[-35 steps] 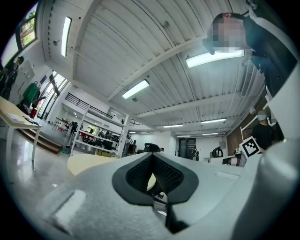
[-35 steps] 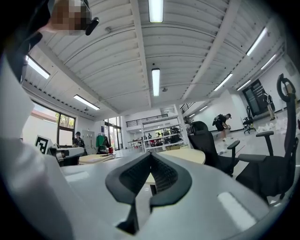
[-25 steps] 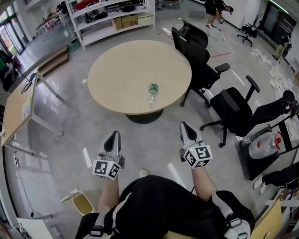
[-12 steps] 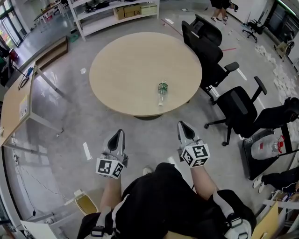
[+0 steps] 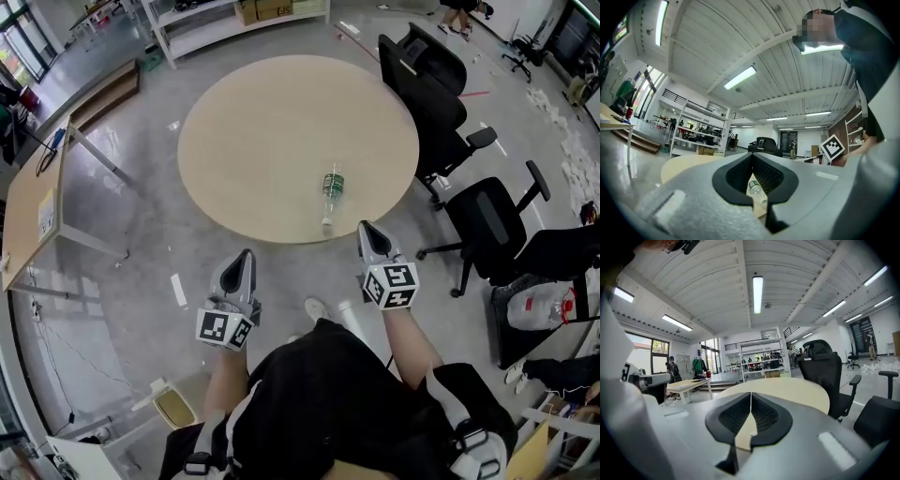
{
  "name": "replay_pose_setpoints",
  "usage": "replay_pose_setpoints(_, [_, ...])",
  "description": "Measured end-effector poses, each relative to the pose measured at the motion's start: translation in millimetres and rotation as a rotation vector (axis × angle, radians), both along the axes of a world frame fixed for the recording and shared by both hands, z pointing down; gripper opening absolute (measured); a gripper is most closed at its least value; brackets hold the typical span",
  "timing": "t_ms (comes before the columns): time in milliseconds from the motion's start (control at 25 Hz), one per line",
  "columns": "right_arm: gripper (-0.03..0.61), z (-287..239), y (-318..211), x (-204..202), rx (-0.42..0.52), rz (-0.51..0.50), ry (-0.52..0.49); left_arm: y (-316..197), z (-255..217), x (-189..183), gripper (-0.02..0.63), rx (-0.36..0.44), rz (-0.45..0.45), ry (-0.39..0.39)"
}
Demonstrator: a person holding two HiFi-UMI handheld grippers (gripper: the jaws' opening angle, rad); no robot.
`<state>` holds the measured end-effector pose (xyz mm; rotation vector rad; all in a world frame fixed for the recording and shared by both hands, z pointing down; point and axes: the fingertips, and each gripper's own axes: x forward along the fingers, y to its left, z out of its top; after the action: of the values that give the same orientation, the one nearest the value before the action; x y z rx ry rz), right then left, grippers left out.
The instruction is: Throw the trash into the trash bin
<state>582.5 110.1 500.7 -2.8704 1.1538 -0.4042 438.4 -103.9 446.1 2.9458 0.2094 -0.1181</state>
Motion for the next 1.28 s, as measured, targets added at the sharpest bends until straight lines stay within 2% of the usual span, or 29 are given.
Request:
replay_pose_setpoints(360, [0.029, 57, -33, 56, -0.094, 0.011, -0.127, 9, 38, 44, 0.002, -0.034, 0.034, -0.104])
replay_pose_setpoints(560, [0.077, 92, -53, 87, -0.119, 0.029, -0.199, 10, 52, 71, 0.002, -0.05, 0.034, -0.134])
replay_pose_setpoints(720, [0.147, 119, -64, 115, -0.134, 0.087, -0.262, 10, 56, 84, 0.002, -0.047, 0.046, -0.143])
replay_pose_setpoints(960, [0.328, 165, -71, 147, -0.206, 0.167, -0.377, -5, 65, 84, 0.002, -0.056, 0.0, -0.173])
replay_pose_setpoints(1280, [0.393, 206, -88, 158, -0.257, 0.184, -0.486, -15, 77, 74, 0.002, -0.068, -0.046, -0.208])
